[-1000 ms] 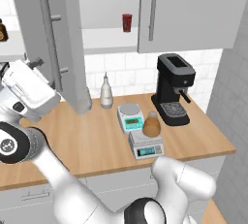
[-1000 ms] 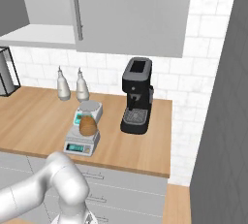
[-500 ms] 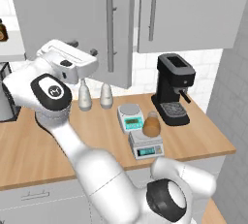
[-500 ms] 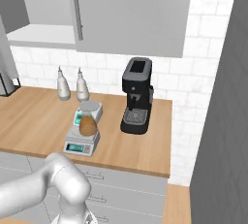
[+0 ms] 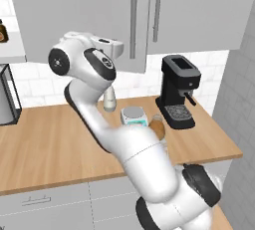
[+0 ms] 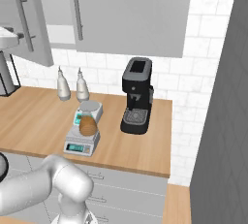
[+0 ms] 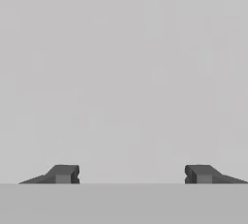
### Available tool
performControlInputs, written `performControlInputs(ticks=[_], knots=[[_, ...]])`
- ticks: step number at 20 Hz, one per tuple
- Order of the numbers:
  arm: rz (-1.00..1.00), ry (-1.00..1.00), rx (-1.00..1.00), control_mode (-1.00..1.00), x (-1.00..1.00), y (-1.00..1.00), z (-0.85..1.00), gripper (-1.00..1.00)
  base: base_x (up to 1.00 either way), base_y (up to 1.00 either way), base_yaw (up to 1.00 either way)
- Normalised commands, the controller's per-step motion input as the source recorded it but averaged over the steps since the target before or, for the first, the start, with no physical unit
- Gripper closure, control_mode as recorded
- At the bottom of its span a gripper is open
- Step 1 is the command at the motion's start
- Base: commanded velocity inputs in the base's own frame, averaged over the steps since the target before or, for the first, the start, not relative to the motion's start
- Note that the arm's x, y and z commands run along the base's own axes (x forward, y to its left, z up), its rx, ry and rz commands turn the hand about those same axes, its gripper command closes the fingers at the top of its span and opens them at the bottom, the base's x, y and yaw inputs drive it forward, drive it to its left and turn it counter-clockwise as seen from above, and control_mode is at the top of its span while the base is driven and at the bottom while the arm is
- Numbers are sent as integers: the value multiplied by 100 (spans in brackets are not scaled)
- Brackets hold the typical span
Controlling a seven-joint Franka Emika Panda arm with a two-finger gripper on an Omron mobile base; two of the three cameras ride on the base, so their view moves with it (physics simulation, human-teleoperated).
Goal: Pick the honey bottle and place it on the digital scale for weighing, and close the cabinet.
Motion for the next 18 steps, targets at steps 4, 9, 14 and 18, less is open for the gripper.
performControlInputs(ticks=[4,9,14,18], knots=[[34,6,12,-100,98,-80,0,-100,0,0,0],[29,2,12,-100,100,-60,-4,-100,0,0,0],[18,3,6,-100,100,-33,-2,-100,0,0,0],[8,12,1,-100,100,-4,-4,-100,0,0,0]])
